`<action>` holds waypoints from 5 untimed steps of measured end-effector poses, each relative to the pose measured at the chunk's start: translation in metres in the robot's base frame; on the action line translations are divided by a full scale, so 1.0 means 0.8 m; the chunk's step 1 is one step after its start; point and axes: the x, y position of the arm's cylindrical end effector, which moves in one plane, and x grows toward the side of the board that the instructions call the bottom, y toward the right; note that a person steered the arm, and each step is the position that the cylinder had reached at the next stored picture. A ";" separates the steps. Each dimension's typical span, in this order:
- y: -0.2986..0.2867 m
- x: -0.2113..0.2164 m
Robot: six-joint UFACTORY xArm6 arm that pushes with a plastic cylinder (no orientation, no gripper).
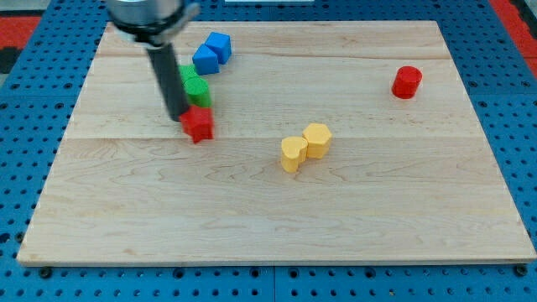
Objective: Move the red star towards the top center
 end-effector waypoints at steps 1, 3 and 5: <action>-0.005 0.022; 0.002 0.082; 0.127 -0.036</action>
